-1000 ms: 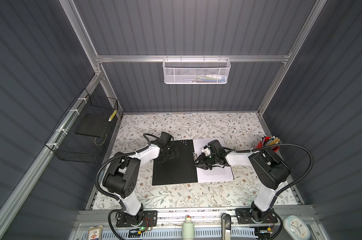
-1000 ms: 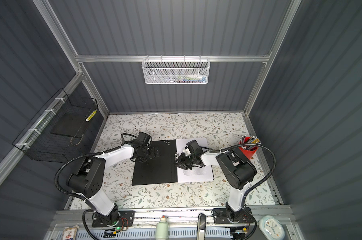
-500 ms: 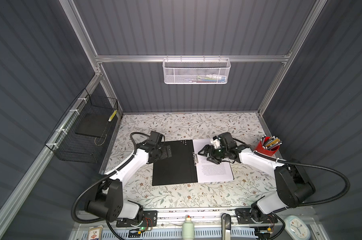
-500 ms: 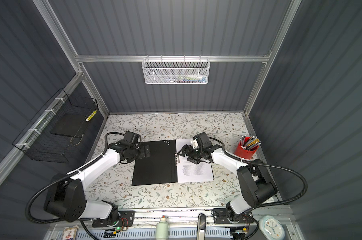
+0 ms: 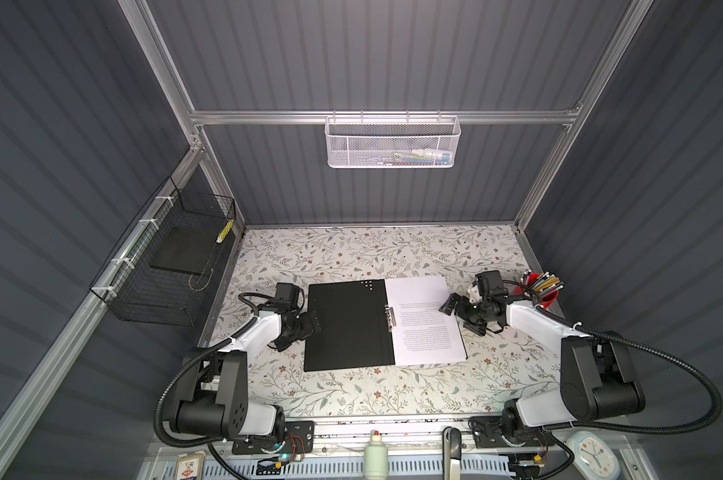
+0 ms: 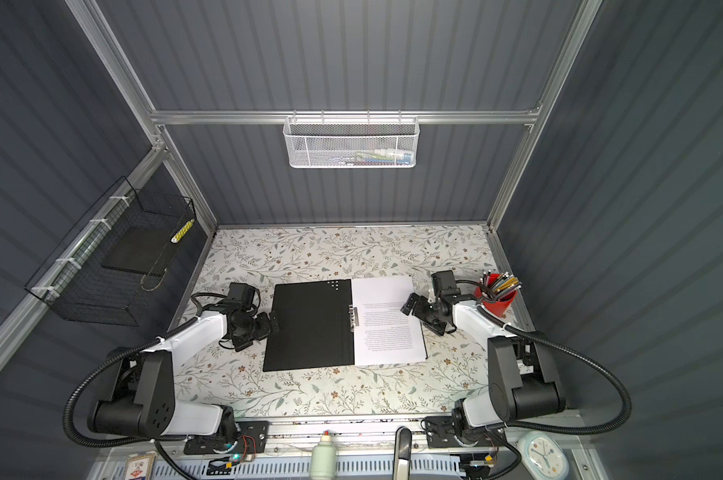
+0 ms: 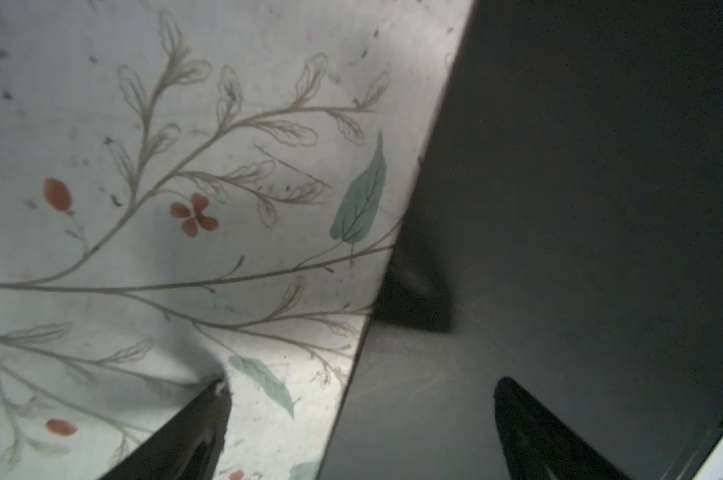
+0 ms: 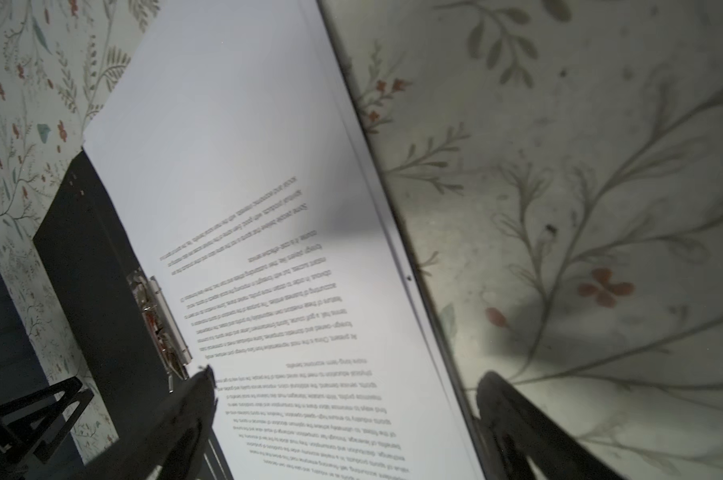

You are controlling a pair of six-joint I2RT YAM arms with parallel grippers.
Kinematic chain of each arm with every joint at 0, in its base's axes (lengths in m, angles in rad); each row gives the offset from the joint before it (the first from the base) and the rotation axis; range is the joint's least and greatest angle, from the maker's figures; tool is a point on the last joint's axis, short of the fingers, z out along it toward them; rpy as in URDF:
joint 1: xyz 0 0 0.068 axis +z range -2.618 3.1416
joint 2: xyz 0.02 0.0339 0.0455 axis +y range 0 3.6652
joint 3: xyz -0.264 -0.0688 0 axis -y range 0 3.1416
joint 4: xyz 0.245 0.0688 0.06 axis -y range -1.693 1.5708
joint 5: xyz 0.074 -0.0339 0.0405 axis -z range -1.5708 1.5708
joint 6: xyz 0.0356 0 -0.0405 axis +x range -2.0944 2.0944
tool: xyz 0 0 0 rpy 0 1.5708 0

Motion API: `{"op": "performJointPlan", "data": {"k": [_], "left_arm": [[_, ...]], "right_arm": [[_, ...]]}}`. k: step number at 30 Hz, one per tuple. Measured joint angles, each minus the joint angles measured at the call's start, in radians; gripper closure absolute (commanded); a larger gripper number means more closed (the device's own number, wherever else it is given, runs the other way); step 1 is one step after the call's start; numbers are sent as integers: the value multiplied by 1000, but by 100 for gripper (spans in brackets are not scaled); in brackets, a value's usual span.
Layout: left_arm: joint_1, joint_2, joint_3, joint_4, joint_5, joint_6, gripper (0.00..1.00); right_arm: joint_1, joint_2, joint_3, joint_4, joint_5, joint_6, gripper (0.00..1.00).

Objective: Put the files into the folder
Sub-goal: 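Release the clip and draw both grippers back from the folder, then lift the black cover with the left gripper and fold it over the sheets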

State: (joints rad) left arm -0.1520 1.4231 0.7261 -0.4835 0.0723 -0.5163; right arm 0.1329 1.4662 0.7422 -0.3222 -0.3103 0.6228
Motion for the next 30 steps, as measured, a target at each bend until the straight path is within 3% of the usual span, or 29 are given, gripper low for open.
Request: {"op": "performJointPlan", "data": {"k": [5,12,17,24,30], "left_arm": [[3,33,13,63,21,0,0],[8,59,8,202,133,1,0],[27,53,0,220,182,6,0],[32,-13,22,95,202,8,0],[31,-195,183,-1,249,6,0]], "right_arm": [[-20,46,-10,81,-50,2,1],[-22,106,-9,216,-179,19,1],[-22,135,-7,296,-188,28,1],[-15,161,-7,372,-180,42,1],[18,177,-2,404,-175,60,1]]}}
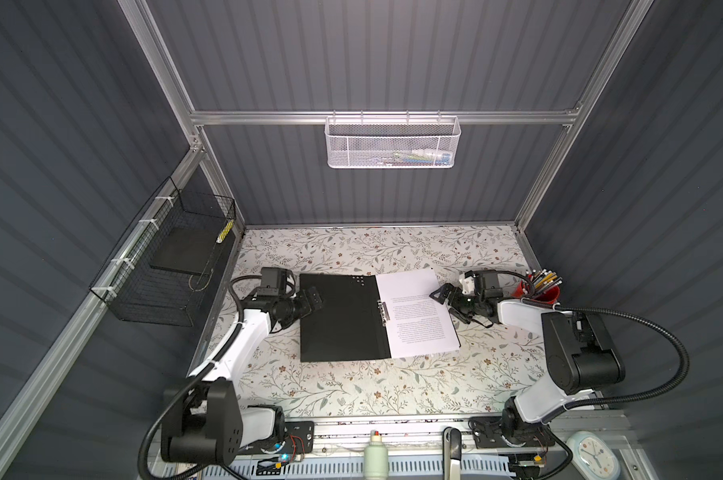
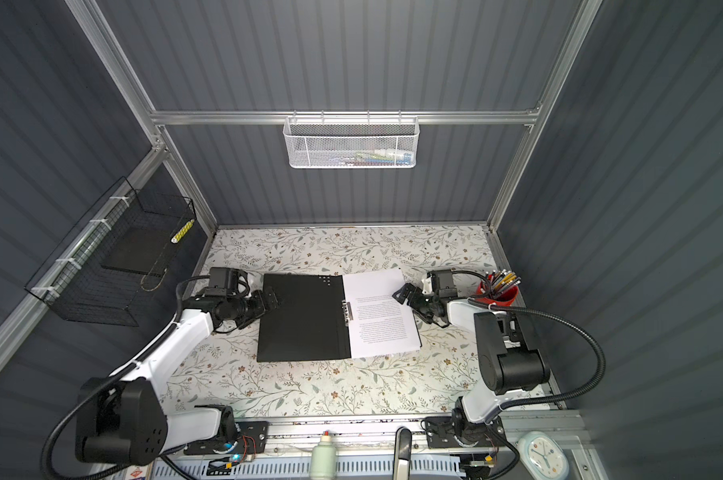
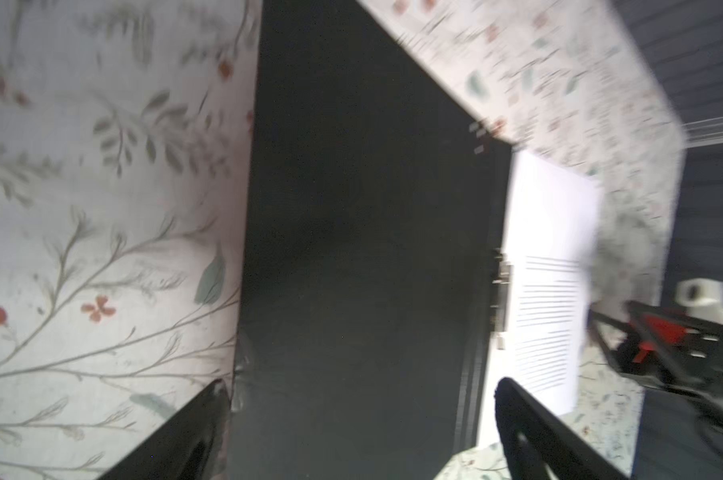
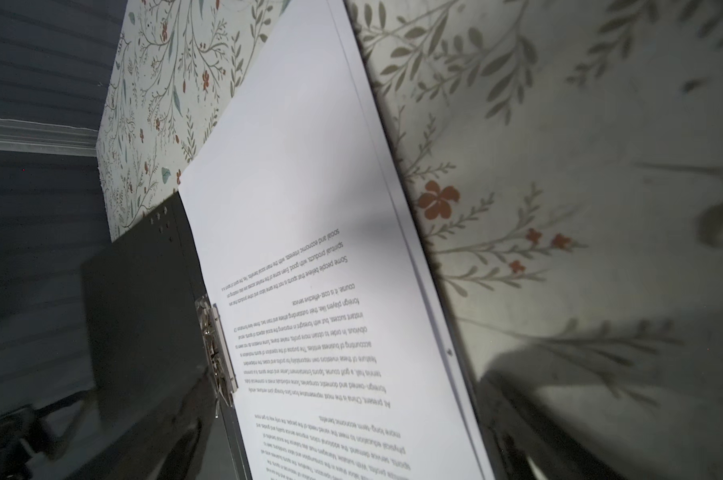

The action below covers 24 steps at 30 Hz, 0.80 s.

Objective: Put the files into the folder
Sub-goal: 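Lift the black cover with the left gripper and fold it over the sheets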

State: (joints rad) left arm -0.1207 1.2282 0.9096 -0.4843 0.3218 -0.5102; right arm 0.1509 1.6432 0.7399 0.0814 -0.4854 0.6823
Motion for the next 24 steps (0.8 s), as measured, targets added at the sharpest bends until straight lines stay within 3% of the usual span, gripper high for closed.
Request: {"op": "performJointPlan", "data": {"k": [4,13,19,24], "left_arm": [[-61,-68,105,28,111,-26,0],[-453,58,238,82,121,-59,0],[-614,266,270,182,93,-100,0],[-654,418,298,245,102,-138,0]], "right_arm": [[53,22,1,36,-68,47,1],[110,55,50,-4,-138,141,1],[85,-60,108,-232,-18,120,1],[-45,-286,128,-385,137,118,1]]}}
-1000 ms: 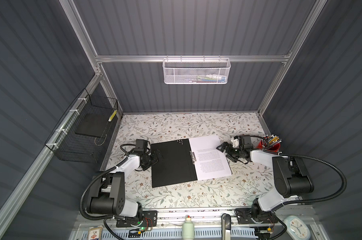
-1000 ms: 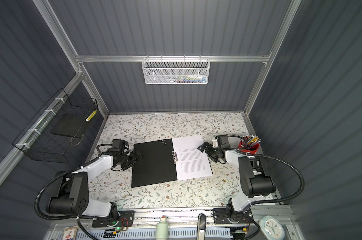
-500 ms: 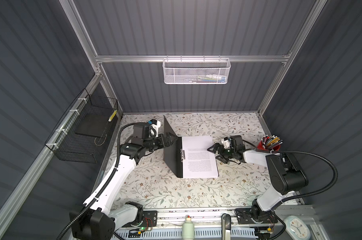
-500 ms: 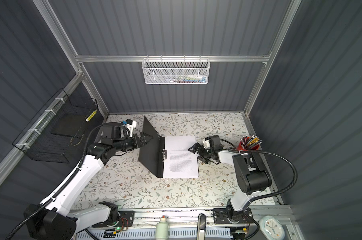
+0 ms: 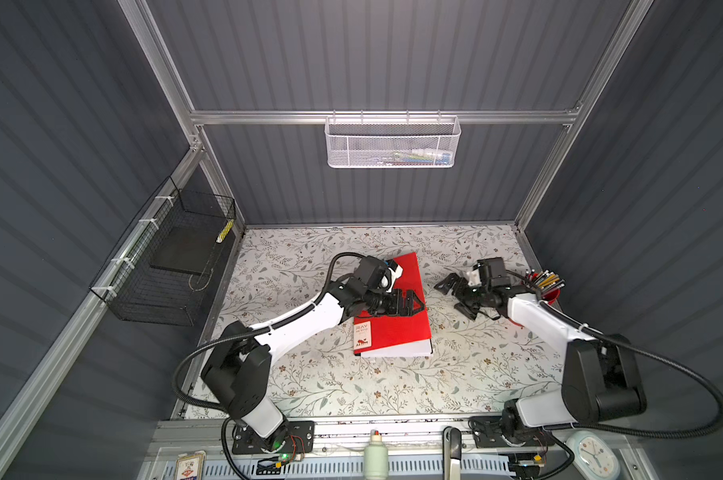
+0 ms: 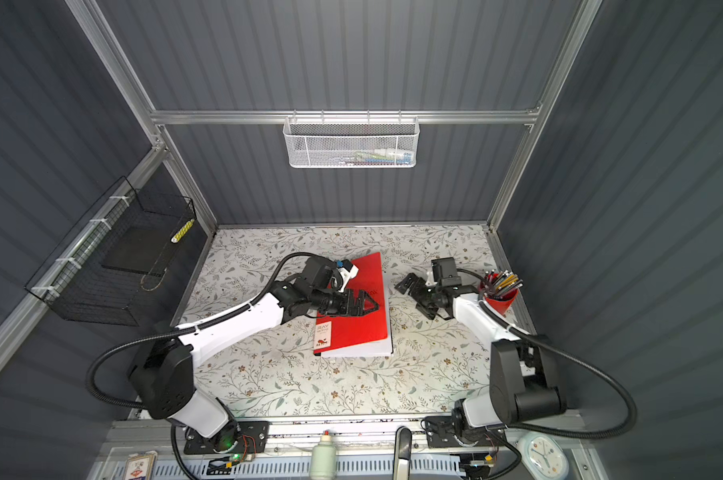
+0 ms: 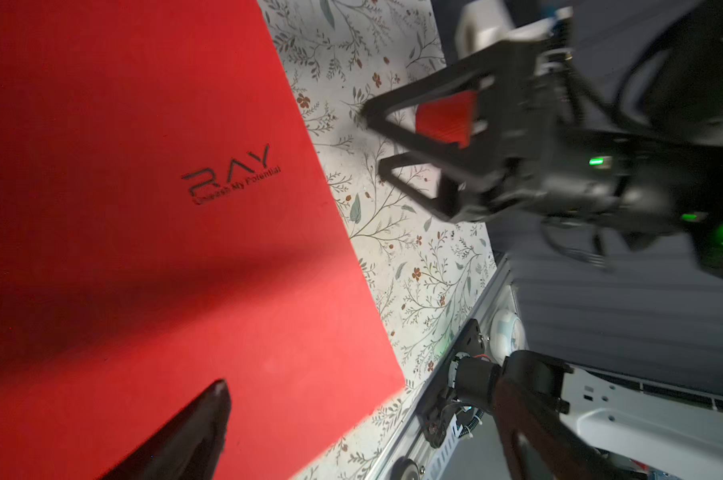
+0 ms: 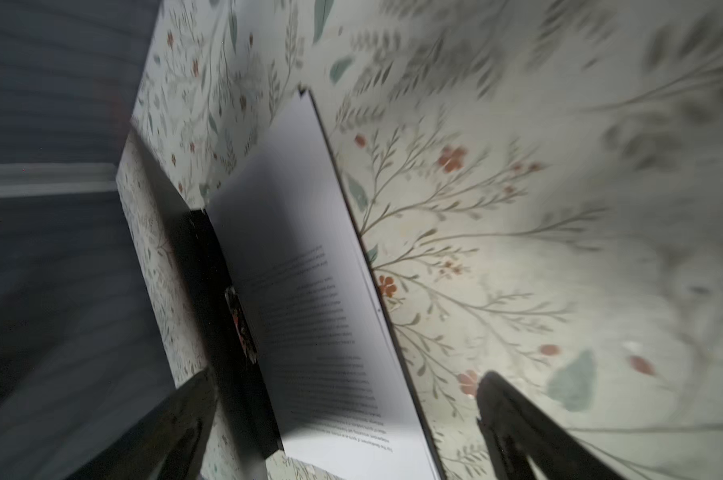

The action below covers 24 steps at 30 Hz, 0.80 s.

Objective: Put the files into the folder

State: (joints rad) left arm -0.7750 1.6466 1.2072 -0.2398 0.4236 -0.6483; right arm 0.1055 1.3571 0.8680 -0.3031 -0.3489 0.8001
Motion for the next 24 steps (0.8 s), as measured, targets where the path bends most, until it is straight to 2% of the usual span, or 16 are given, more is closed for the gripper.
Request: {"op": "performJointPlan", "data": {"k": [2,4,6,8,11,13,15,17,19,24], "left_arm": [[18,16,16,-10,0,1,0],[76,-4,17,-10,10,3,0],[175,-63,-2,-5,2,7,0],[297,-156,-37,-11,-51,19,0],[447,-328,-115,-5,-303,58,0],[462,-430,-219,41,-506,88,0],[459,-474,-332,89,-667,150,0],[460,-457,-406,116,-818,219,0],[477,-382,-476,173,-956,276,0],[523,-301,-678,404,-1114,360,0]], "right_arm": [[-48,-90,5,-44,44,-9,1],[-64,-160,27,-85,73,-35,1],[-64,-206,59,-118,97,-69,1],[-64,-247,82,-140,137,-112,1],[-66,-308,84,-147,240,-180,1],[-76,-331,70,-131,305,-233,1],[-89,-341,25,-75,348,-301,1],[-99,-348,-61,13,384,-362,1],[-104,-354,-175,109,419,-425,1],[-137,-349,-396,312,492,-541,1]]}}
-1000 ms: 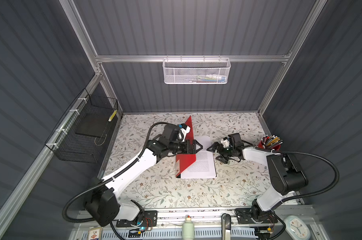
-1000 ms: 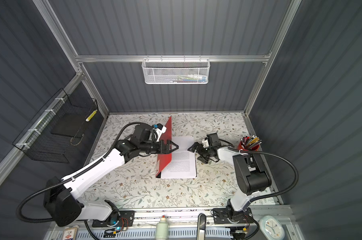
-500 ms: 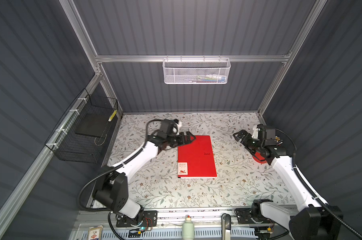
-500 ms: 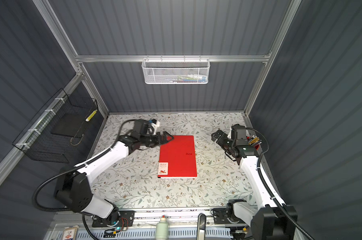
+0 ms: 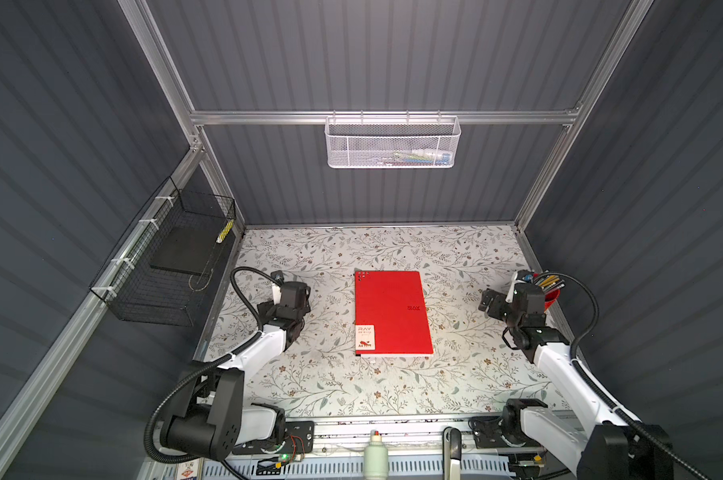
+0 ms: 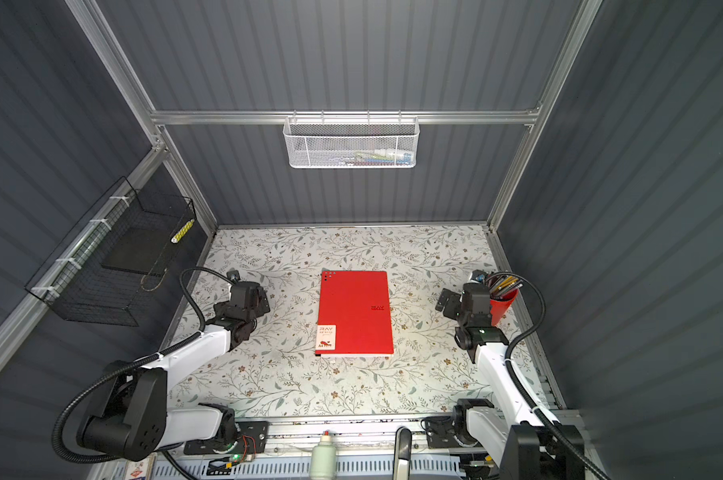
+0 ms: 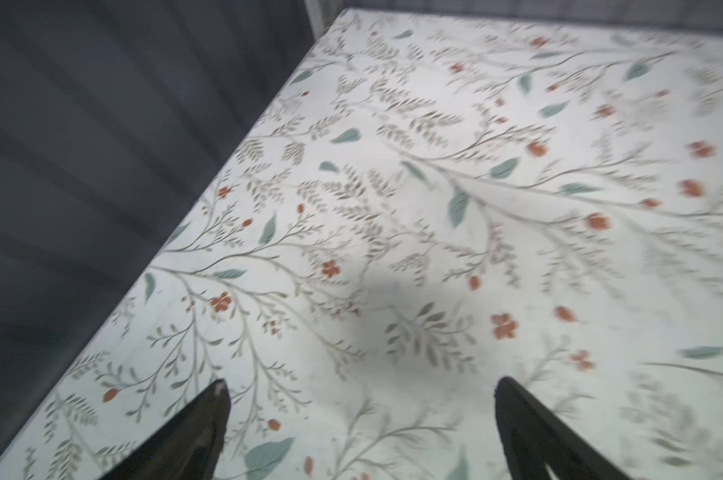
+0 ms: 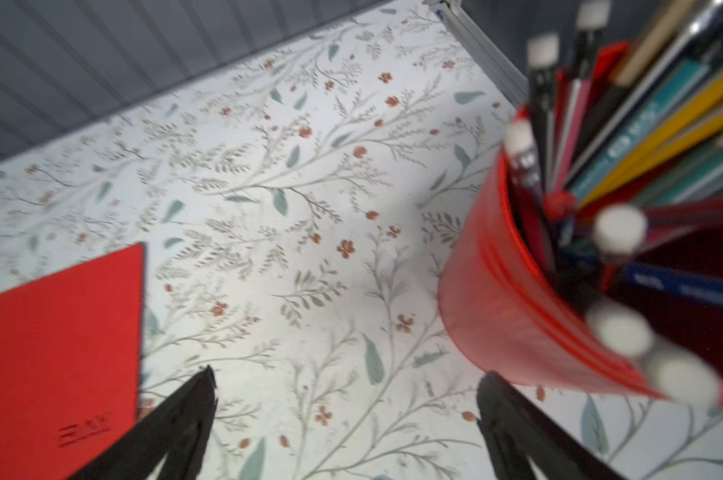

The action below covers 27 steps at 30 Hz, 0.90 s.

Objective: Put the files into the folder

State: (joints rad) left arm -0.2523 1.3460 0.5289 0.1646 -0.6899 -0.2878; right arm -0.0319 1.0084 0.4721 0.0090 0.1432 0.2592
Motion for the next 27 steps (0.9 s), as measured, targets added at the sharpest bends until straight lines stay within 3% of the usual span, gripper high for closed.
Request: {"op": "performJointPlan", "data": {"k": [6,13,19,27], "left_arm": [[70,169,-169,474,-29,104,0],[122,325,-179,838,142,204,0],[142,368,-123,811,234,225,0],[149,369,-83,782,248,229,0]], "right_arm": [[-78,189,-105,398,-14,-51,1],[-87,423,-180,856,-145,-113,1],[-90,448,-187,924,-190,-128,1],[-76,449,-176,960,-198,-149,1]]}}
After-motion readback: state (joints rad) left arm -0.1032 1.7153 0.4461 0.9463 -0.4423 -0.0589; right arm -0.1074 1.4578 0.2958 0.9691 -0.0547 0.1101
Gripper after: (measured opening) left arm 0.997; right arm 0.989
